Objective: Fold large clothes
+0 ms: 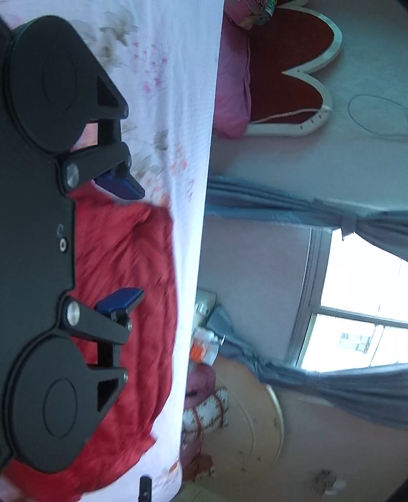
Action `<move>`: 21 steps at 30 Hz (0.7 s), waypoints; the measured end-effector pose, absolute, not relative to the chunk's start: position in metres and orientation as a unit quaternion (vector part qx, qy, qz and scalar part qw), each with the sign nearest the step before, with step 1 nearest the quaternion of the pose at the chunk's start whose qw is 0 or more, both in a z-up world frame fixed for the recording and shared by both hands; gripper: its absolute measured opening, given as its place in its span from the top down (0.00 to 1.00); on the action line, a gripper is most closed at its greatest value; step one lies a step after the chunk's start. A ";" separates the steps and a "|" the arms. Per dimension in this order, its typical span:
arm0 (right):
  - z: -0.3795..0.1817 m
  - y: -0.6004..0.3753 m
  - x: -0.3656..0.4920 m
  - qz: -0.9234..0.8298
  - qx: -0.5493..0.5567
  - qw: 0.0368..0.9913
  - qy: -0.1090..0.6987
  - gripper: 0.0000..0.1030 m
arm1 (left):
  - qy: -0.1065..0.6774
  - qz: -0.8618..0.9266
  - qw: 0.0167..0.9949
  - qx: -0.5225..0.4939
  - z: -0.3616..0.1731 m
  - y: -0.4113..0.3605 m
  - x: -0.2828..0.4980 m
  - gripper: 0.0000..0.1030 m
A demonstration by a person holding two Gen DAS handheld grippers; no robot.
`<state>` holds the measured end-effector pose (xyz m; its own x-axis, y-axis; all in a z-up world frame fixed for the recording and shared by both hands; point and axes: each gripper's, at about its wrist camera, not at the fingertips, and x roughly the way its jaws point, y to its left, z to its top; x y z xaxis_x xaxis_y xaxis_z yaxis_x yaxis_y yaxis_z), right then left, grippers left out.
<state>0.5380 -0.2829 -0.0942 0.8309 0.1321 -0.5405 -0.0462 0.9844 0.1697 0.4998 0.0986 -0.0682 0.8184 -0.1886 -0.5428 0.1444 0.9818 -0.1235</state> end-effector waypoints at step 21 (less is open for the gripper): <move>-0.151 -0.248 0.472 0.021 0.081 0.937 0.339 0.41 | 0.322 -0.045 0.944 0.048 -0.119 0.069 0.439 0.22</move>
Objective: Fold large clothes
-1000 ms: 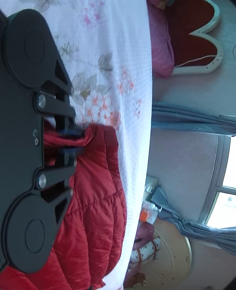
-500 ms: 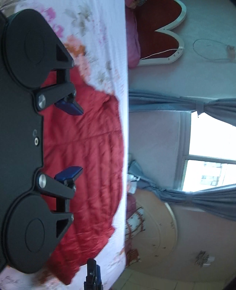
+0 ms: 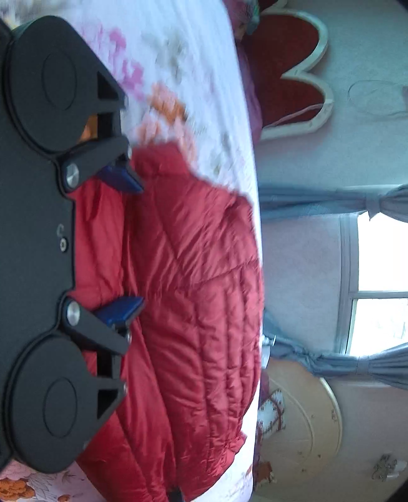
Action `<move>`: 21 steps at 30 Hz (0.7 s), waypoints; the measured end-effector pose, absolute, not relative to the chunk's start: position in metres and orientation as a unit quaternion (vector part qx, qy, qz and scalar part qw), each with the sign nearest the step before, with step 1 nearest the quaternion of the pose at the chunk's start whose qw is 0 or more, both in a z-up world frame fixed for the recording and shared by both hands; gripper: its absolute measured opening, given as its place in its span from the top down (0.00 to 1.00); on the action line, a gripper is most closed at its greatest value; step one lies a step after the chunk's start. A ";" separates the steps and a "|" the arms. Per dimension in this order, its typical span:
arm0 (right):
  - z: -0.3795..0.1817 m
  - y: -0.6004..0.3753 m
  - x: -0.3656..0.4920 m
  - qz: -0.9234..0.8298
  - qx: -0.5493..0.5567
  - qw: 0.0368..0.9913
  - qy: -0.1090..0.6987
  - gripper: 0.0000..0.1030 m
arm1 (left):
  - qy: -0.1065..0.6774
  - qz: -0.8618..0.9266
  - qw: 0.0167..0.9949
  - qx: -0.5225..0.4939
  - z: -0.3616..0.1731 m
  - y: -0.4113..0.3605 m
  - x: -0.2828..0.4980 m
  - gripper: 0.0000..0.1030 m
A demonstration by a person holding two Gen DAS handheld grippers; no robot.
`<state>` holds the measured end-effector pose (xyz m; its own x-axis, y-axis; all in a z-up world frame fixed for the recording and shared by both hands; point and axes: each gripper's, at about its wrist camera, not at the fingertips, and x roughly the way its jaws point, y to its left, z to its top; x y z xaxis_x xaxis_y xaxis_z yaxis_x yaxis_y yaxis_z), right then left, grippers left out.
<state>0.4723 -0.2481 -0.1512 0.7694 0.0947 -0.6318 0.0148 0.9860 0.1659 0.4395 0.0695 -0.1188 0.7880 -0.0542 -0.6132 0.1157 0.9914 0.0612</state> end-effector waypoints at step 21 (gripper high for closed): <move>-0.201 -0.325 0.411 0.016 0.506 0.811 0.294 0.31 | 0.350 -0.020 0.827 -0.439 -0.158 0.151 0.410 0.51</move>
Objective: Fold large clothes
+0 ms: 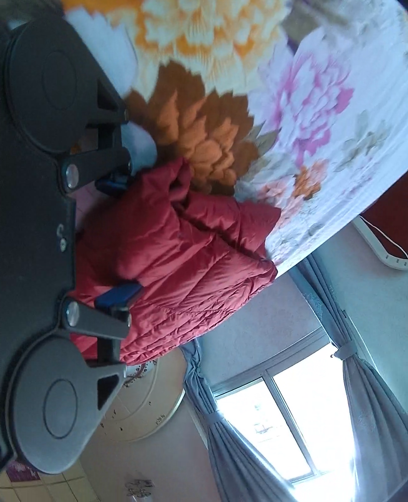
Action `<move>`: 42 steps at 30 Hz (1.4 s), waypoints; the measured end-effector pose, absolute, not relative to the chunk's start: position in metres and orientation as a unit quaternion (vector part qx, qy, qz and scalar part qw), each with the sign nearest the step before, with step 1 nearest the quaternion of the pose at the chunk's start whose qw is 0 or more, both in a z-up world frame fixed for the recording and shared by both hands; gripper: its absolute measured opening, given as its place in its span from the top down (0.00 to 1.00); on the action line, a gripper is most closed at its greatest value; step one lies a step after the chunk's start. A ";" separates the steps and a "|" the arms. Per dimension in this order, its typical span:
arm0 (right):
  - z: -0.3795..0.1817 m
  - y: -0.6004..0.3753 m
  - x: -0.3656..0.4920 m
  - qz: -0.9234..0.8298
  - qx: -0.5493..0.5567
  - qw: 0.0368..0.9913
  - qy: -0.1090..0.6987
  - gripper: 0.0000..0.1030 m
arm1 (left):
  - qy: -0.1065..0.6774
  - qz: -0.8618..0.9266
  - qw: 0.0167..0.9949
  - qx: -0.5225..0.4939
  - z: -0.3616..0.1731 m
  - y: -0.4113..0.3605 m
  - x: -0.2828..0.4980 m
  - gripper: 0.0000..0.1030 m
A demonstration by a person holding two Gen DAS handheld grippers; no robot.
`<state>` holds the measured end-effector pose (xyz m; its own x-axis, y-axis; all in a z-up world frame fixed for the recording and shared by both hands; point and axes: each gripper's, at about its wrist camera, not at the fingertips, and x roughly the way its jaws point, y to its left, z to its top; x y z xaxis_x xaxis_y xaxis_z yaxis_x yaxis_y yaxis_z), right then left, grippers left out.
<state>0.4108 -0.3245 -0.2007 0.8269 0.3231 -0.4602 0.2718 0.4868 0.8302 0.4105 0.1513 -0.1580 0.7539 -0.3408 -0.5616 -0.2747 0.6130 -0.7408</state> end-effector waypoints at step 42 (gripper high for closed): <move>-0.160 -0.361 0.225 0.048 0.406 0.850 0.334 0.82 | 0.362 -0.020 0.838 -0.407 -0.137 0.113 0.237 0.81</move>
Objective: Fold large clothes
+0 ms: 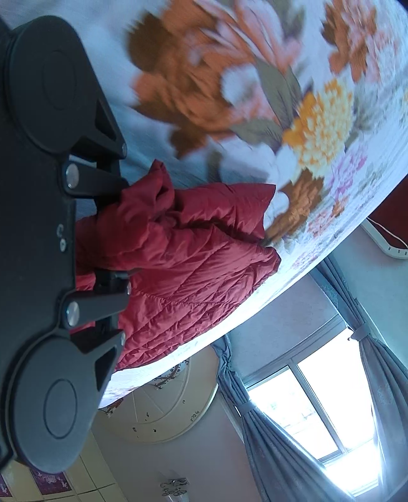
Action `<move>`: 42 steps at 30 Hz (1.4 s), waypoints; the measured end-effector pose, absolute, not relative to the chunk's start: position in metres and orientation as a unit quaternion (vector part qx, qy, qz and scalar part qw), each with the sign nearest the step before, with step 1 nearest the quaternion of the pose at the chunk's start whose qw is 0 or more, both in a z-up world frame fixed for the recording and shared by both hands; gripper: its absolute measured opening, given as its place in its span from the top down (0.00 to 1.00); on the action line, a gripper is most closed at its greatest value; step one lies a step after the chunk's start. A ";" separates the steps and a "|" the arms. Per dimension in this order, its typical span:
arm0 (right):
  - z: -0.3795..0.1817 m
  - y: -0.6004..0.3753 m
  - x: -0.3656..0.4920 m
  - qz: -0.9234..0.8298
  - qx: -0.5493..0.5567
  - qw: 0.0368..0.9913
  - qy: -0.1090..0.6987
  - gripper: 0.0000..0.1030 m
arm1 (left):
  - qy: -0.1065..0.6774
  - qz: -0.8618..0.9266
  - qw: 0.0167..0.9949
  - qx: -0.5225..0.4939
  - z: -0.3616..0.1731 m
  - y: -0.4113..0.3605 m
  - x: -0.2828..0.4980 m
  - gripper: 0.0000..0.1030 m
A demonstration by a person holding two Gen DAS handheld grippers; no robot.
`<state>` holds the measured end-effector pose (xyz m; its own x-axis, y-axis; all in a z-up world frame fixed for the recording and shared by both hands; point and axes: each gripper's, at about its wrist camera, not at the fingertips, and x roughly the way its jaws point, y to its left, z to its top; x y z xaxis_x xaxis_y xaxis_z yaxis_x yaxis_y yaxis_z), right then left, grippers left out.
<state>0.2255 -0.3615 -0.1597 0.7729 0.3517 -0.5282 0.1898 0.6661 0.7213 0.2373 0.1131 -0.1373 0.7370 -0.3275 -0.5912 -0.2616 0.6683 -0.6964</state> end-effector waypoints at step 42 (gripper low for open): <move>-0.158 -0.382 0.160 -0.034 0.373 0.868 0.326 0.17 | 0.352 0.024 0.854 -0.382 -0.129 0.099 0.153 0.24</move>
<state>0.1602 -0.3823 -0.1581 0.7847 0.1849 -0.5916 0.3019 0.7196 0.6253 0.1534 0.0992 -0.1292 0.7508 -0.2277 -0.6201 -0.3099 0.7076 -0.6351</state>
